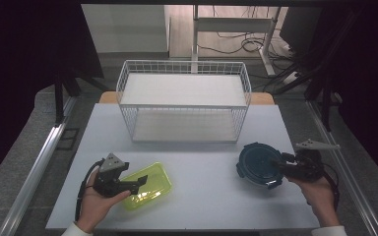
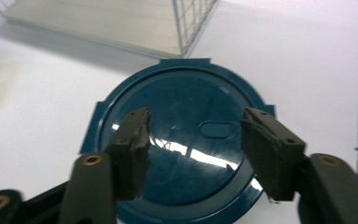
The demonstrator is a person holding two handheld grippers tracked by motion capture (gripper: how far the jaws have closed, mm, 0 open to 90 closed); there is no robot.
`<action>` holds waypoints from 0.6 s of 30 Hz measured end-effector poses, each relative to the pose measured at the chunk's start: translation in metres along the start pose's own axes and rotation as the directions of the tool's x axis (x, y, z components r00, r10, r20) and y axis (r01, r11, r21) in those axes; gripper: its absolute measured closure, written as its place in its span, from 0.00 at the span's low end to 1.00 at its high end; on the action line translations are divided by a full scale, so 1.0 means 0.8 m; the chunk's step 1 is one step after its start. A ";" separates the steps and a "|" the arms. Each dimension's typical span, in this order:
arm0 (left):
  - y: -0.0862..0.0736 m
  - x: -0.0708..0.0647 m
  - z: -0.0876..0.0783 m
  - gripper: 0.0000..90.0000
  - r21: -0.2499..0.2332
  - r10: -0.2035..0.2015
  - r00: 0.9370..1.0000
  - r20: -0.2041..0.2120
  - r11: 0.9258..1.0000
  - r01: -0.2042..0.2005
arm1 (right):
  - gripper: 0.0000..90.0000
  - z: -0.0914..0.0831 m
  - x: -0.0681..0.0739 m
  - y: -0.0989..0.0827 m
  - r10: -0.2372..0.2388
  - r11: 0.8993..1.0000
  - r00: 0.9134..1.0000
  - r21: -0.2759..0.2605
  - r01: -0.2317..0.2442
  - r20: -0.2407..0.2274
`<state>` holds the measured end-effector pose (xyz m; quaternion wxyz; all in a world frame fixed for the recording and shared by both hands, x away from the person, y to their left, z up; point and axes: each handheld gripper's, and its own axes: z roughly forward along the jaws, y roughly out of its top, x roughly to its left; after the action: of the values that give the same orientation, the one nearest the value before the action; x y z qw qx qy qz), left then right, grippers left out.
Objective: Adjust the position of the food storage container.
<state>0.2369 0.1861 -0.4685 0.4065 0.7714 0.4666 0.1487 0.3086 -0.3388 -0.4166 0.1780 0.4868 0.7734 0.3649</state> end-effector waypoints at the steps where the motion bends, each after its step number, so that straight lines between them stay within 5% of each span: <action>1: 0.000 0.000 0.000 0.21 0.000 0.000 1.000 -0.001 1.000 0.000 | 0.52 0.002 -0.002 0.003 0.001 1.000 1.000 0.004 -0.001 0.004; 18: -0.001 0.000 0.002 0.21 0.006 -0.005 1.000 -0.008 1.000 0.005 | 0.98 0.030 -0.042 0.021 -0.041 0.991 0.992 0.129 0.025 0.118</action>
<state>0.2370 0.1857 -0.4700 0.4028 0.7707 0.4706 0.1493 0.3500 -0.3550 -0.4231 0.1991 0.5055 0.7908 0.2819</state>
